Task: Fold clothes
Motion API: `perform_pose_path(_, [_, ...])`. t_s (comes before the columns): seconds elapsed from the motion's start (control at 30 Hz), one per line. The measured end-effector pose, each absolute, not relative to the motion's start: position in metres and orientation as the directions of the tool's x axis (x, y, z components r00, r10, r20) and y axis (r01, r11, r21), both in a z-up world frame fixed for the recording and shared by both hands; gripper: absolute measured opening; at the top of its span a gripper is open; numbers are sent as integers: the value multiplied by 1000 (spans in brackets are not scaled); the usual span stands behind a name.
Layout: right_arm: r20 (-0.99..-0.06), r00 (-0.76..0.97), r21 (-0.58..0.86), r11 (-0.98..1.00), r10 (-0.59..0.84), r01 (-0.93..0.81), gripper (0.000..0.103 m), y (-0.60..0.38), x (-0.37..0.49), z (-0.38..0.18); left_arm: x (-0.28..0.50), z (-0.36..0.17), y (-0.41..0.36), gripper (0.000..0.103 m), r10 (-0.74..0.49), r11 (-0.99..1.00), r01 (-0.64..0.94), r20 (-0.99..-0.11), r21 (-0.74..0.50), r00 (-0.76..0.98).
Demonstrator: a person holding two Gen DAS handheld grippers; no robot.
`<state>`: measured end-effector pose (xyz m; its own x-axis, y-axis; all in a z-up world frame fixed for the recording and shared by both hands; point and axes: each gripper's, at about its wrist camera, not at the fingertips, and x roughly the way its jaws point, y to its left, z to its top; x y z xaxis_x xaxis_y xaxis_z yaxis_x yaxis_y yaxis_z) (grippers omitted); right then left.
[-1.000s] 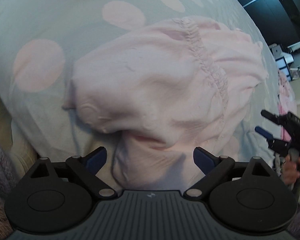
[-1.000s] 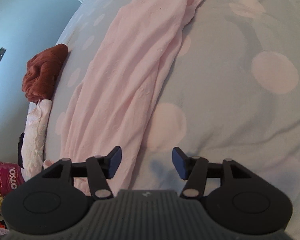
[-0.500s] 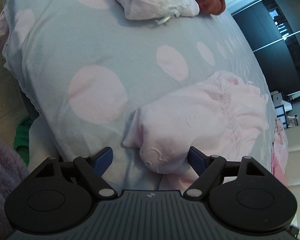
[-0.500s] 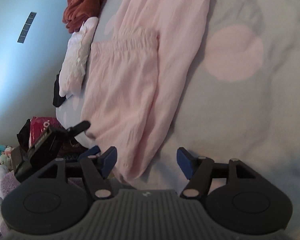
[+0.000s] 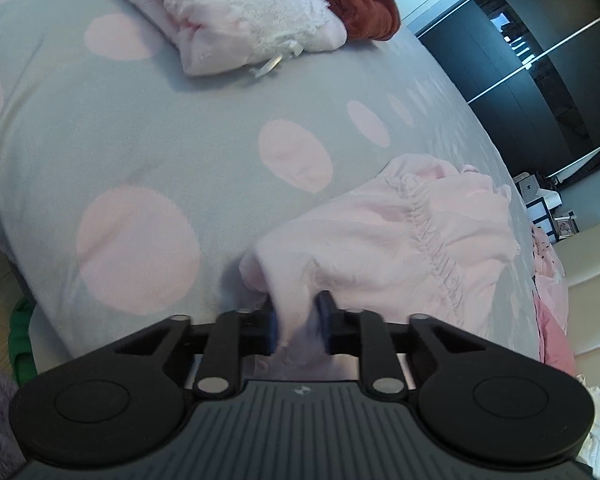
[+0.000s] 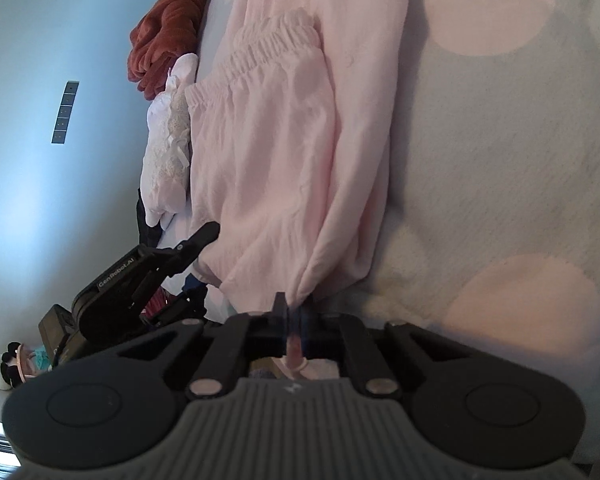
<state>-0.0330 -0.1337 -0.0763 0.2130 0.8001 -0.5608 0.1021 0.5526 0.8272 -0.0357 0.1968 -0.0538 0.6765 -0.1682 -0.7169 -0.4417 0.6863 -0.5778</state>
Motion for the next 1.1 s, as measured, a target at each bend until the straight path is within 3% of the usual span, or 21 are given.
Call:
perform_pose_path(0.27, [-446, 154, 894, 446, 882, 39, 4, -105, -26, -46, 8, 28, 208, 5, -105, 841, -301, -682, -449, 724])
perform_pose_path(0.47, [-404, 127, 913, 408, 906, -12, 3, -41, -18, -18, 15, 77, 253, 5, -40, 909, -272, -716, -316, 697])
perform_pose_path(0.63, [-386, 42, 922, 387, 922, -23, 3, 4, -32, -15, 2, 65, 278, 5, 21, 916, -326, -781, -236, 624])
perform_pose_path(0.9, [-540, -31, 837, 541, 841, 88, 4, 4, -47, -57, -5, -2, 295, 3, 79, 917, -380, -877, -123, 474])
perform_pose_path(1.03, [-596, -17, 799, 596, 803, 80, 25, -6, -44, -56, -3, -6, 297, 5, 77, 929, -357, -889, -101, 451])
perform_pose_path(1.07, [-614, -7, 787, 613, 789, 63, 40, -10, -42, -52, -4, -4, 297, 13, 78, 931, -352, -890, -96, 449])
perform_pose_path(1.1, [-629, 5, 776, 629, 777, 47, 41, -14, -40, -47, -5, -1, 297, 20, 82, 932, -350, -888, -92, 452])
